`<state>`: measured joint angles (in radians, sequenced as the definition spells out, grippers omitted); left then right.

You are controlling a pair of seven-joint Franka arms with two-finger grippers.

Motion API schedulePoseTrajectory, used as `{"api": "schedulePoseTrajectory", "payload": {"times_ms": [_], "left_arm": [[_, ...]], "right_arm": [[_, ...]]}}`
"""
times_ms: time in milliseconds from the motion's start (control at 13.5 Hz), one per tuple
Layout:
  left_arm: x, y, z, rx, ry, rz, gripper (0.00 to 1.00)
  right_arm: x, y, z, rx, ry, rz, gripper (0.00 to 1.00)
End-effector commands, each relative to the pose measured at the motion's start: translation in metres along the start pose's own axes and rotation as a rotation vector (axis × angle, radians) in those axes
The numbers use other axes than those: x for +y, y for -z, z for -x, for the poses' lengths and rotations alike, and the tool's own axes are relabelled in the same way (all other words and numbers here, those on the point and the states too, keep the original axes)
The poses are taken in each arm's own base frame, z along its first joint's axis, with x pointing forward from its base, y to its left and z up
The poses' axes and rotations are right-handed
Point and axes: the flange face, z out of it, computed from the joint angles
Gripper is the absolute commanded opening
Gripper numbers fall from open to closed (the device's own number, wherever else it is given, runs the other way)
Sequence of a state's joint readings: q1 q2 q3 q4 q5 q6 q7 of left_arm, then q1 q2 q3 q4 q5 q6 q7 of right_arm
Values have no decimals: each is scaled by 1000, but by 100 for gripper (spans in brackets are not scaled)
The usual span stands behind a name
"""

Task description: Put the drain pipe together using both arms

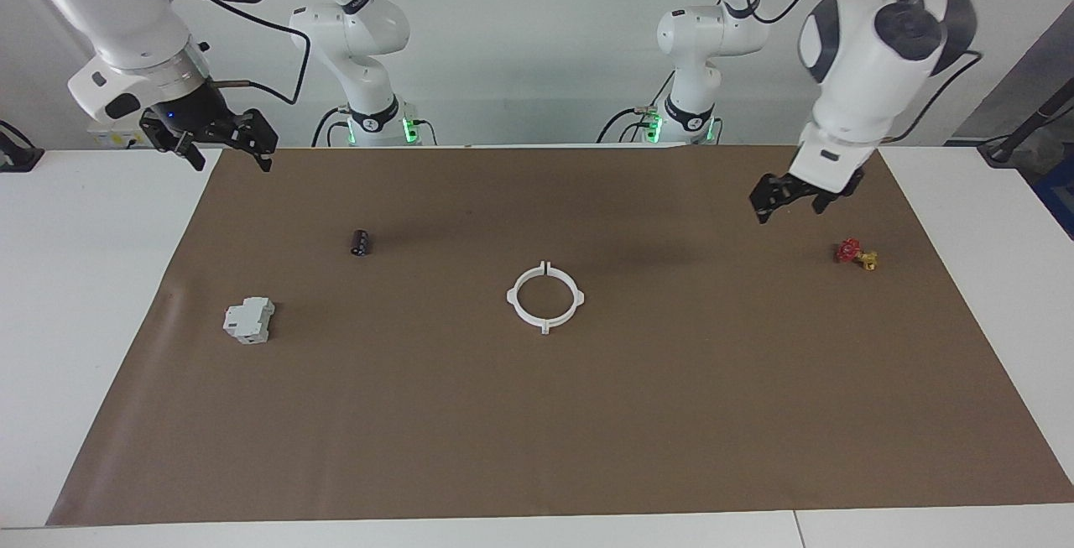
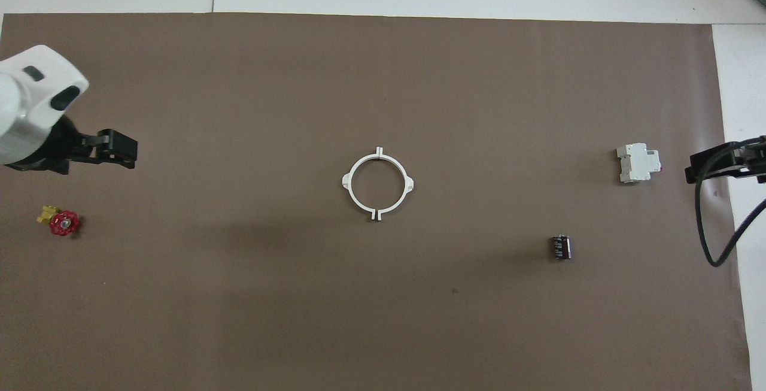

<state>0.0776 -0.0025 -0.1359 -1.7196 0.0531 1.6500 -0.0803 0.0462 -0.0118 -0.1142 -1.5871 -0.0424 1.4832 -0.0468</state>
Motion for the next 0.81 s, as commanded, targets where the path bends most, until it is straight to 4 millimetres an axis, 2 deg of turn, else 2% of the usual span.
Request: {"api": "schedulePoseTrajectory", "payload": {"times_ms": [0,148,222,370,444,518,666,740], "left_arm": [[-40,17,16,-12,-84,25,100],[-46,48,8,44,-82,18,100],[-47,57,2,51,-81,20,100],[-44,64,-2,44,-89,21,100],[-40,60,-6,35,-98,28,100],[-32,61,-8,49,-111,19,100],[9,67,-9,84,-179,18,100],[22,68,-9,91,-202,16,100]], "right_arm": [[0,0,7,2,-11,-13,100],[0,0,7,2,-11,-13,100],[0,0,7,2,-11,-13,100],[0,1,7,4,-11,-13,100],[0,0,7,2,-11,-13,100],[0,0,7,2,-11,-13,100],[0,0,7,1,-11,-13,100],[0,0,7,2,-10,-13,100]]}}
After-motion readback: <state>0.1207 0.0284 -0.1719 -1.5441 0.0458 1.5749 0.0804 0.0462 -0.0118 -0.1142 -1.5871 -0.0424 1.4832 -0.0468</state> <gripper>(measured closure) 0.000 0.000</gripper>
